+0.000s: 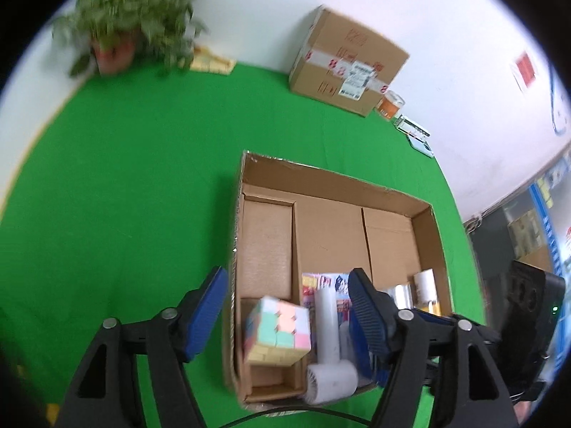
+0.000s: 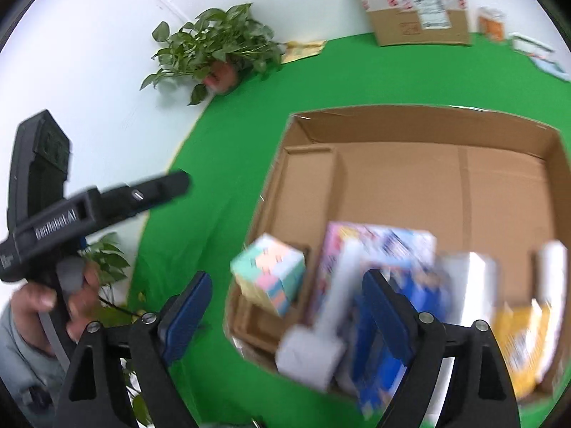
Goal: Organize rigid objects
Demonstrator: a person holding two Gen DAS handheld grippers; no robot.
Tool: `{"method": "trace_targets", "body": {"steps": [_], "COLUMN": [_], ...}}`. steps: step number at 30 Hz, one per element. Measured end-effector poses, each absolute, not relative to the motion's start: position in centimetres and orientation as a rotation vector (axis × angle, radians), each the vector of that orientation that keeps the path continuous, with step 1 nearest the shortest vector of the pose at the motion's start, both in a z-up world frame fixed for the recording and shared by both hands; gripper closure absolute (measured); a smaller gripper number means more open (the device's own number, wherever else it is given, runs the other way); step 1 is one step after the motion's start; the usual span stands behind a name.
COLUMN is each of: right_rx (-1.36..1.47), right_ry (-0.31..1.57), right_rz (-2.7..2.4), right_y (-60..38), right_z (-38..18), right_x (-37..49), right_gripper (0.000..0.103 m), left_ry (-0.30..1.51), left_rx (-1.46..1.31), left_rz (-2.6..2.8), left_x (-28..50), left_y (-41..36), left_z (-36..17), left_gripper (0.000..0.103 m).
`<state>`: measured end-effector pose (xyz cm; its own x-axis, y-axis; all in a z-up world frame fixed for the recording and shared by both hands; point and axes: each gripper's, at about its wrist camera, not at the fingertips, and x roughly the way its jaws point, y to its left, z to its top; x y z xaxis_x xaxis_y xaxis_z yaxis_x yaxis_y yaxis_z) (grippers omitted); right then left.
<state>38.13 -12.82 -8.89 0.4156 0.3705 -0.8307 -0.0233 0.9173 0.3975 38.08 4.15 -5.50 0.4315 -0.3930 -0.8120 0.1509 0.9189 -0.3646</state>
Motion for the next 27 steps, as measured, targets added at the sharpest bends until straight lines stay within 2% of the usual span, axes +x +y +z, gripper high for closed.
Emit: {"method": "trace_targets", "body": {"steps": [8,12,18,27], "right_rx": [0.430,0.418,0.303,0.141], "right_ry": [1.080,1.034,1.013,0.966], "right_rz": [0.133,0.101,-0.007,-0.110], "right_y": [-15.9,-17.2,-18.6,-18.3], "right_z": [-5.8,-4.0,-1.8,1.5], "right_x": [26.8,21.9,15.3,6.6], "right_gripper": [0.015,0.014,0.008,0.004], "left_ry": [1.021,0.922,0.816,0.973], "left_rx": [-0.128,-0.078,-0.030,-0.038], "left_rz": [-0.330,-0.300,-0.252,-0.213], "left_x": [30.6,26.2,19.0,12.6], "left_y": [1.7,-0.4,-4.0,-7.2], "left_z": [-1.9,0.9,2.4,0.3], "left_gripper": [0.033,0.024,0.023,0.020]}}
